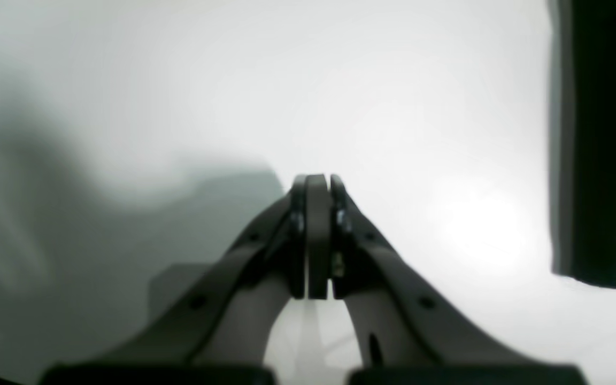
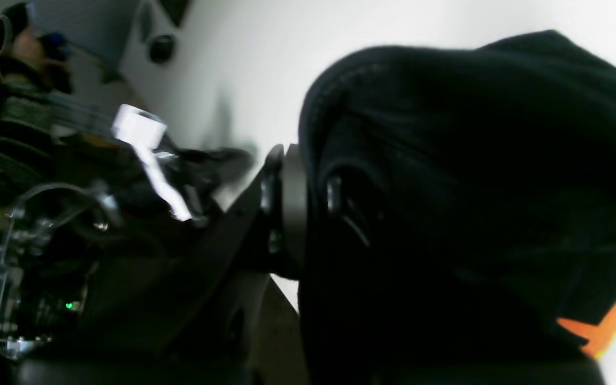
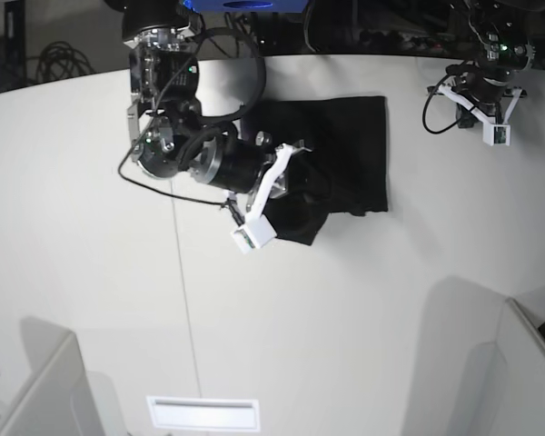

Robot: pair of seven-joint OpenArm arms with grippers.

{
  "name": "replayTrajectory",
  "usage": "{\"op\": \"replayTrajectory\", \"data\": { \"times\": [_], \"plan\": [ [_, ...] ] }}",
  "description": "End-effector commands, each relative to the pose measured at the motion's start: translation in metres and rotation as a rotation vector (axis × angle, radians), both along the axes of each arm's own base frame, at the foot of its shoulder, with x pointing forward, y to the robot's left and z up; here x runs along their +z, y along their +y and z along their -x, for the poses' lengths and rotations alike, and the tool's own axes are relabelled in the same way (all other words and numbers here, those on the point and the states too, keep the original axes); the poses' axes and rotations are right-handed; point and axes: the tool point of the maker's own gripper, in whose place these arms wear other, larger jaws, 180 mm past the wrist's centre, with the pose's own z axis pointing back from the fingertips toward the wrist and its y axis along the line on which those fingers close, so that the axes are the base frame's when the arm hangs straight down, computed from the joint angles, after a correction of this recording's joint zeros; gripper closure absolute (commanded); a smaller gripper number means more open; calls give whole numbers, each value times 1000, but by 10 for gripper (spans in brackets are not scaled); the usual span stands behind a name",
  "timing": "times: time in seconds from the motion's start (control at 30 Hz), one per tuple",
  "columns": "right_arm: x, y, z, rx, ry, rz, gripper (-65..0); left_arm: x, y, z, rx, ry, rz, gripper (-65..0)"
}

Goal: Fold the T-shirt properly
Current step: 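Grasp the strip end with the right gripper and fold it over the middle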

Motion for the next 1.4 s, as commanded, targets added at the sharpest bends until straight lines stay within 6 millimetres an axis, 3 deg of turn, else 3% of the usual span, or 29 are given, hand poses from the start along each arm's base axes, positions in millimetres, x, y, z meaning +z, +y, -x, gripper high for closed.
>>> {"op": "replayTrajectory", "data": {
  "times": [0.0,0.3,0.43,0.53,0.67,0.83,1.03,1.3,1.33,1.37],
  "plan": [
    [6,7,-2,-2,-22,-19,0,7,2,-3,4,-28,-10,0],
    [-13,41,8,50,-116,103,0,4,2,9,1,1,-16,0],
    [-34,62,19,104,-140,167,0,3,3,14,3,9,-15,0],
    [-54,72,25,118,-126,209,0,7,18,25,49,16,-38,0],
    [-63,80,20,110,-109,234,0,11,32,34,90,18,-61,0],
    [-67,88,13,98,-102,266,0,16,44,40,123,17,-80,0],
    [-88,89,6,58,-65,310,0,15,45,42,129,19,-80,0],
    [-85,89,3,47,-72,304,0,15,45,42,129,20,-79,0],
    [-83,89,1,48,-77,304,-36,15,45,42,129,20,-79,0],
    [-83,89,1,50,-81,304,-113,15,45,42,129,20,-79,0]
  ]
}}
